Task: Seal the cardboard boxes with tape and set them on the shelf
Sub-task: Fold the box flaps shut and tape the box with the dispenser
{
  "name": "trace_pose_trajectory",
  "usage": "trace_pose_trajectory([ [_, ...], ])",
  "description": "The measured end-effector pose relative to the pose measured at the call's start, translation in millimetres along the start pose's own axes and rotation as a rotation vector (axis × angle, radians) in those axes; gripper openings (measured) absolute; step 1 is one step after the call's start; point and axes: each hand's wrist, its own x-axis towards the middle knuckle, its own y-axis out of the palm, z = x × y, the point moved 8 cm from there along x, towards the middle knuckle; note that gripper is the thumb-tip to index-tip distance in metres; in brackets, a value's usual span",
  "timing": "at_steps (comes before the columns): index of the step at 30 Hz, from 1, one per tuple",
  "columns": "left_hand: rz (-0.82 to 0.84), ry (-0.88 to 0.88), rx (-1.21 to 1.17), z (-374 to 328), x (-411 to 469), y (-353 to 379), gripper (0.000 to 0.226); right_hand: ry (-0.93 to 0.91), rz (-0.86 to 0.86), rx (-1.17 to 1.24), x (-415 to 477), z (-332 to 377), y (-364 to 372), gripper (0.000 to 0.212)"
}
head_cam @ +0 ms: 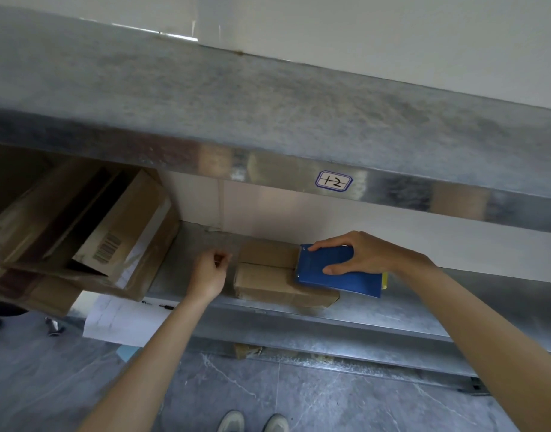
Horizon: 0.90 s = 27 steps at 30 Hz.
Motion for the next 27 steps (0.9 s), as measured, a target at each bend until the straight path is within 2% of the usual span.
trace_pose_trajectory([
  [13, -0.019, 0.075, 0.132, 3, -12, 13, 0.022, 0.008, -0.043, -0.002, -4, -3, 2, 0.044],
  [17, -0.122, 0.064, 0.064, 6, -13, -5, 0.018, -0.001, -0.047, -0.019, -5, -2, 3, 0.045],
  [19, -0.185, 0.118, 0.054, -9, -10, -18, 0.020, 0.007, -0.044, -0.017, -4, -2, 2, 0.046],
  [21, -0.238, 0.262, 0.072, -32, -11, -27, 0.023, 0.005, -0.045, -0.019, -4, -1, 2, 0.046],
  [22, -0.226, 0.351, 0.096, -44, -13, -26, 0.025, 0.005, -0.044, -0.020, -5, 0, 1, 0.046],
  [24, -0.056, 0.478, 0.137, -59, -17, -8, 0.040, 0.006, -0.038, -0.027, -5, 0, 0, 0.045],
  [26, 0.190, 0.504, 0.231, -59, -22, 19, 0.070, 0.002, -0.034, -0.037, -6, 1, 0, 0.045],
  [27, 0.260, 0.520, 0.317, -57, -24, 31, 0.086, 0.002, -0.032, -0.040, -6, 2, 0, 0.045],
])
